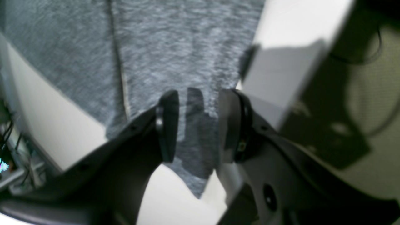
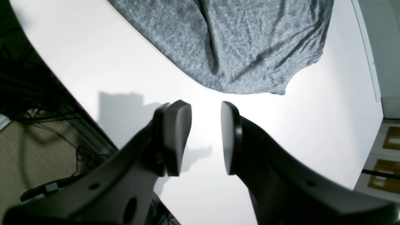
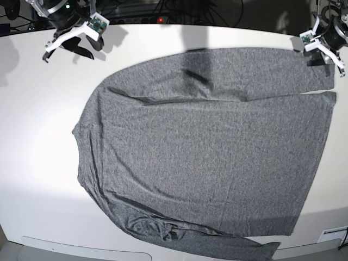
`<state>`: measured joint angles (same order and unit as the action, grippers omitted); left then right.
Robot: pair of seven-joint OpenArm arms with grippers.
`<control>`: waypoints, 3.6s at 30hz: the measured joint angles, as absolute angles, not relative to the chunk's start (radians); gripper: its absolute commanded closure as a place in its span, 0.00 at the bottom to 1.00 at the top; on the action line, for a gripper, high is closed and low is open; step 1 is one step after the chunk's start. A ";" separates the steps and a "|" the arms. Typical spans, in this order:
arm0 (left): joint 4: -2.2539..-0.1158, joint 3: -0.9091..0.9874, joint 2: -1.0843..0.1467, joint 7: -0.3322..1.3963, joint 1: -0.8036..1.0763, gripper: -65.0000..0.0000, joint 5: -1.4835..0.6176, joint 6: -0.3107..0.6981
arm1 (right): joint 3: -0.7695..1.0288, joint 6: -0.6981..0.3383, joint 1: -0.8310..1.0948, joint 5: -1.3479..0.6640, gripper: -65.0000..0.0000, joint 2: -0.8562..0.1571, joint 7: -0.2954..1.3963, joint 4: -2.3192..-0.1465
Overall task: Fold the T-shirt properly
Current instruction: 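Move both grippers down toward the shirt's shoulder corners, then grasp the shirt's shoulder edge corners with both grippers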
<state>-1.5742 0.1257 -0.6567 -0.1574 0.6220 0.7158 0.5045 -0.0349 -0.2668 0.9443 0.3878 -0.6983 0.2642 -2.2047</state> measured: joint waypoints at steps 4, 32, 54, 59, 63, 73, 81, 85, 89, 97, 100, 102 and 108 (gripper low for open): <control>-1.513 0.129 -0.657 -0.184 0.598 0.68 0.708 0.497 | -0.035 -0.267 0.944 0.388 0.69 -0.698 0.262 -2.205; -1.459 0.137 -0.665 -0.226 0.579 1.00 0.543 0.662 | -0.035 -0.268 0.941 0.391 0.69 -0.698 0.252 -2.205; -1.459 0.136 -0.662 -0.230 0.579 1.00 0.528 0.666 | -0.350 -0.443 0.574 0.724 0.49 -0.625 0.184 -1.887; -1.459 0.136 -0.662 -0.230 0.579 1.00 0.525 0.666 | -0.438 -0.430 0.464 0.729 0.49 -0.577 0.192 -1.827; -1.459 0.136 -0.662 -0.230 0.579 1.00 0.525 0.666 | -0.467 -0.432 0.426 0.731 0.49 -0.549 0.241 -1.812; -1.459 0.136 -0.662 -0.229 0.579 1.00 0.525 0.666 | -0.449 -0.556 0.413 0.730 0.49 -0.543 0.305 -1.812; -1.461 0.136 -0.662 -0.213 0.579 1.00 0.518 0.666 | -0.393 -0.640 0.413 0.728 0.49 -0.584 0.304 -1.812; -1.461 0.136 -0.662 -0.211 0.579 1.00 0.517 0.666 | -0.393 -0.640 0.412 0.731 0.49 -0.587 0.243 -1.791; -1.461 0.136 -0.662 -0.208 0.579 1.00 0.518 0.667 | -0.399 -0.624 0.366 0.728 0.49 -0.582 0.179 -1.728; -1.462 0.136 -0.662 -0.208 0.579 1.00 0.518 0.667 | -0.434 -0.608 0.333 0.738 0.71 -0.565 0.173 -1.687; -1.462 0.136 -0.662 -0.210 0.579 1.00 0.517 0.667 | -0.435 -0.619 0.333 0.720 0.94 -0.564 0.178 -1.681; -1.462 0.136 -0.662 -0.209 0.579 1.00 0.518 0.667 | -0.436 -0.617 0.333 0.671 1.00 -0.565 0.184 -1.677; -1.461 0.136 -0.662 -0.201 0.579 1.00 0.486 0.670 | -0.435 -0.614 0.321 0.603 1.00 -0.566 0.190 -1.675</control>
